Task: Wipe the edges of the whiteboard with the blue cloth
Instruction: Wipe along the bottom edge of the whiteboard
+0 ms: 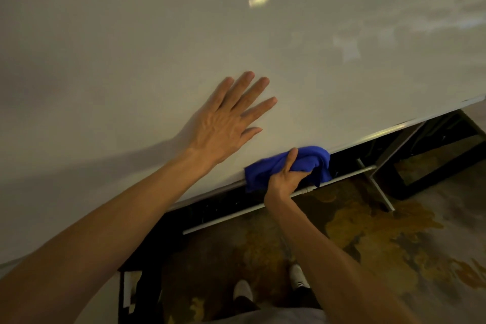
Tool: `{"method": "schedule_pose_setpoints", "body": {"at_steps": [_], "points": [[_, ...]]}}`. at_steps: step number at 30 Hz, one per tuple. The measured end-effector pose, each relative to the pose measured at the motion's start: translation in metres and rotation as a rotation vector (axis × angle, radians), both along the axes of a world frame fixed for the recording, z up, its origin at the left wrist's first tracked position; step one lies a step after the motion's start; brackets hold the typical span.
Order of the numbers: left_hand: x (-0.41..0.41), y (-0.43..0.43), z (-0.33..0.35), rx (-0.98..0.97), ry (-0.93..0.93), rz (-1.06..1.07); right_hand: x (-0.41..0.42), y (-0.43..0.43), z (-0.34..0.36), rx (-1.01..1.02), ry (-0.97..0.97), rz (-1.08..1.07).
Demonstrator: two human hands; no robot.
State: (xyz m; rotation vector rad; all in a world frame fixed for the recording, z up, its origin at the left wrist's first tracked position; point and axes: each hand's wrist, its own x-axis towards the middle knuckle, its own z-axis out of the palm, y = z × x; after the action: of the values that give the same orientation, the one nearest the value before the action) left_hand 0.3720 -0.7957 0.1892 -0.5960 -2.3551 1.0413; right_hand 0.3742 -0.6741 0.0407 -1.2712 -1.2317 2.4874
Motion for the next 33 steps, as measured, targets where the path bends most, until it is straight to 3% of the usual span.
{"method": "schedule_pose_setpoints", "body": {"at_steps": [8,14,17,20,24,33], "points": [[0.017,-0.04,0.0,-0.044,0.003,-0.079,0.028,-0.055,-0.001,0.04,-0.042,-0.017],[0.034,-0.082,-0.002,-0.043,0.013,-0.124,0.058,-0.108,0.004,0.126,0.075,0.014],[0.045,-0.105,-0.002,-0.046,0.011,-0.11,0.074,-0.125,0.002,0.182,0.129,0.139],[0.055,-0.12,-0.003,-0.012,0.014,-0.072,0.079,-0.116,-0.002,0.255,0.193,0.238],[0.063,-0.133,-0.003,0.062,0.032,-0.039,0.062,-0.092,0.003,0.323,0.177,0.163],[0.076,-0.151,-0.008,0.115,0.031,-0.014,0.068,-0.103,-0.001,0.238,0.11,0.146]]}}
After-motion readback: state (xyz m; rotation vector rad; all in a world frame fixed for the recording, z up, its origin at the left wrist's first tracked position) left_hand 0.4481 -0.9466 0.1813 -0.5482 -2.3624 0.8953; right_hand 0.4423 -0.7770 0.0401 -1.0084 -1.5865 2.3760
